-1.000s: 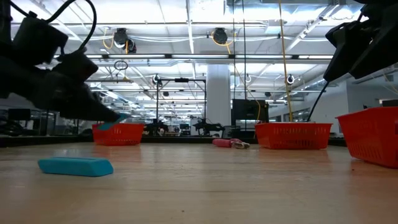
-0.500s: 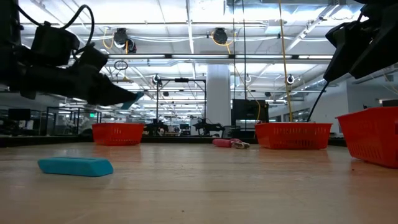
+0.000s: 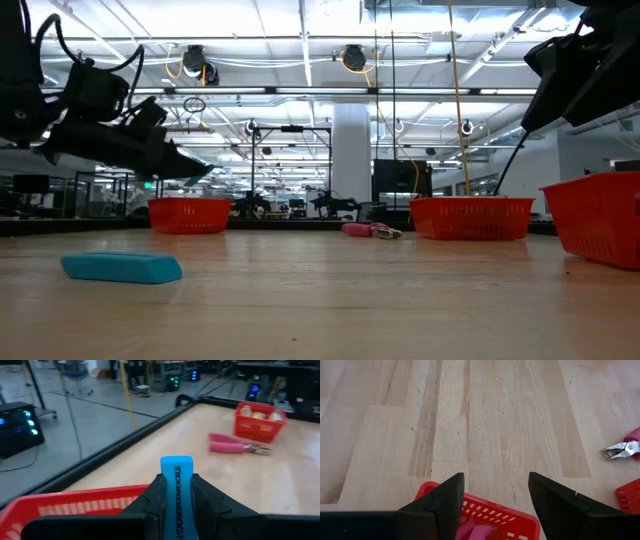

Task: Pick & Place School Supplies
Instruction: Put the blue eraser into the top left red bin

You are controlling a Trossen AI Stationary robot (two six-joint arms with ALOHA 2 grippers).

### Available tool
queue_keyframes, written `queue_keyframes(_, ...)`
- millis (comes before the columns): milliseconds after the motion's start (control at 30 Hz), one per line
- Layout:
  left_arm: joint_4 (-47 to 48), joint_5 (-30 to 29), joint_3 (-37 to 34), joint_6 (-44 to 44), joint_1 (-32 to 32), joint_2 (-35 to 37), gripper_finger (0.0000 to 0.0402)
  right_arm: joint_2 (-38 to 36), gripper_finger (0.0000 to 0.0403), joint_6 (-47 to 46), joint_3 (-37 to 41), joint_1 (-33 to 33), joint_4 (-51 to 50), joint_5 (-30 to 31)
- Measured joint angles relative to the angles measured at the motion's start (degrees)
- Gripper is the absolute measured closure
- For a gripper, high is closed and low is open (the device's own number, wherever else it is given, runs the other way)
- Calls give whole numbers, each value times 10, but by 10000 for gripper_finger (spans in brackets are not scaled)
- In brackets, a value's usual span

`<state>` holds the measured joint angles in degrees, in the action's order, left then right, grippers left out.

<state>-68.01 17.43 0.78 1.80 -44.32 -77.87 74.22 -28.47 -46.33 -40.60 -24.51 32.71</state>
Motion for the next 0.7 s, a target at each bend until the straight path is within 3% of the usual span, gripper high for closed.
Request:
queue_keyframes(233, 52, 7, 0, -6, -61, 0, 339, 0, 190, -4, 0, 0, 0, 0)
queue_keyframes(400, 108, 8, 1, 11, -65, 0, 339, 0, 190, -4, 0, 0, -1, 0)
queue_keyframes(600, 109, 2, 2, -1, -65, 0, 338, 0, 190, -4, 0, 0, -1, 0)
queue_keyframes(700, 108, 1, 6, -10, -65, 0, 289, 0, 190, -4, 0, 0, -1, 0)
